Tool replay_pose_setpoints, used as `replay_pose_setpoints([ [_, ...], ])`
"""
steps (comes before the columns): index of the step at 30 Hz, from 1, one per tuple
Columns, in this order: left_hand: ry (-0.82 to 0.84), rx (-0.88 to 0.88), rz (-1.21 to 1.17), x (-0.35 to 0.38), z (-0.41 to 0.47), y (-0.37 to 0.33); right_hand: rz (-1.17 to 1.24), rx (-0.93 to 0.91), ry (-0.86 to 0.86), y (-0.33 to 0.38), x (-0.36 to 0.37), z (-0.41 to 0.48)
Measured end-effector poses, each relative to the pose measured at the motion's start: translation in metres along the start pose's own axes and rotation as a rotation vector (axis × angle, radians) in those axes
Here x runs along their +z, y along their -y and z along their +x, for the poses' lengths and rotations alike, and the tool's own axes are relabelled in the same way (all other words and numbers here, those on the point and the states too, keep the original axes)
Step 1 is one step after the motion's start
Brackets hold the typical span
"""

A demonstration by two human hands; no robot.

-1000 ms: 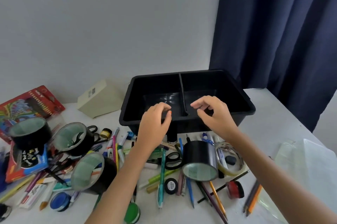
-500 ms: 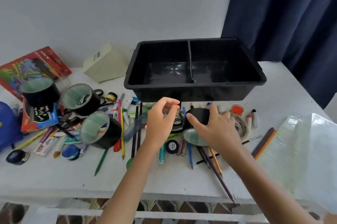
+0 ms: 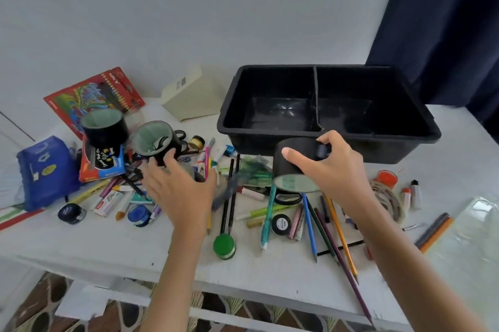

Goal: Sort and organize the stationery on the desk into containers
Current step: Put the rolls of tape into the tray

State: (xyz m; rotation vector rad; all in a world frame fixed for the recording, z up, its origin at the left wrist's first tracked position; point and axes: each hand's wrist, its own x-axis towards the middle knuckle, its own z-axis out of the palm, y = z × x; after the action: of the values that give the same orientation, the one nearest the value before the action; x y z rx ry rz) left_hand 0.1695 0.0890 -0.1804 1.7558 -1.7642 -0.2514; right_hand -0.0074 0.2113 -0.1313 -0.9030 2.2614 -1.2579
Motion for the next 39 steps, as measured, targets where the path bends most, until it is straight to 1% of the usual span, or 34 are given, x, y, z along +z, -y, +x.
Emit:
replay_pose_setpoints([
  [2,0.094,-0.139,0.082,-0.006,0.008,0.014,0.055,-0.02,0.017,0.007,0.006,0.0],
  [3,0.138,-0.189,0.073,-0.006,0.012,0.02,0.07,-0.03,0.022,0.009,0.009,0.0],
  [5,0.194,-0.245,-0.048,-0.004,0.017,0.027,0.092,-0.051,0.033,0.014,0.015,0.001],
  [7,0.171,-0.252,-0.146,-0.001,0.019,0.031,0.117,-0.06,0.047,0.018,0.02,0.002],
  [10,0.066,-0.202,-0.206,-0.005,0.017,0.029,0.153,-0.071,0.06,0.021,0.026,0.006],
  [13,0.022,-0.172,-0.26,-0.019,0.022,0.018,0.166,-0.096,0.054,0.027,0.027,0.009],
  [17,-0.063,-0.034,-0.39,-0.043,0.032,-0.007,0.262,-0.132,0.071,0.037,0.022,0.018],
  [19,-0.078,0.041,-0.462,-0.05,0.038,-0.023,0.219,-0.18,0.049,0.039,0.018,0.027],
  [22,-0.055,0.265,-0.518,-0.051,0.05,-0.053,0.122,-0.293,-0.062,0.042,0.012,0.043],
  [24,0.017,0.383,-0.596,-0.043,0.06,-0.07,0.079,-0.349,-0.123,0.044,0.008,0.055],
  [26,0.157,0.411,-0.668,-0.028,0.071,-0.084,0.042,-0.362,-0.141,0.043,0.008,0.069],
  [28,0.279,0.458,-0.611,-0.008,0.082,-0.094,0.006,-0.352,-0.163,0.041,0.01,0.084],
  [31,0.397,0.602,-0.482,0.02,0.096,-0.105,-0.001,-0.329,-0.147,0.039,0.012,0.105],
  [34,0.434,0.689,-0.357,0.042,0.113,-0.107,0.013,-0.312,-0.079,0.035,0.016,0.126],
  [39,0.482,0.774,-0.279,0.065,0.138,-0.114,-0.067,-0.32,0.027,0.029,0.027,0.159],
])
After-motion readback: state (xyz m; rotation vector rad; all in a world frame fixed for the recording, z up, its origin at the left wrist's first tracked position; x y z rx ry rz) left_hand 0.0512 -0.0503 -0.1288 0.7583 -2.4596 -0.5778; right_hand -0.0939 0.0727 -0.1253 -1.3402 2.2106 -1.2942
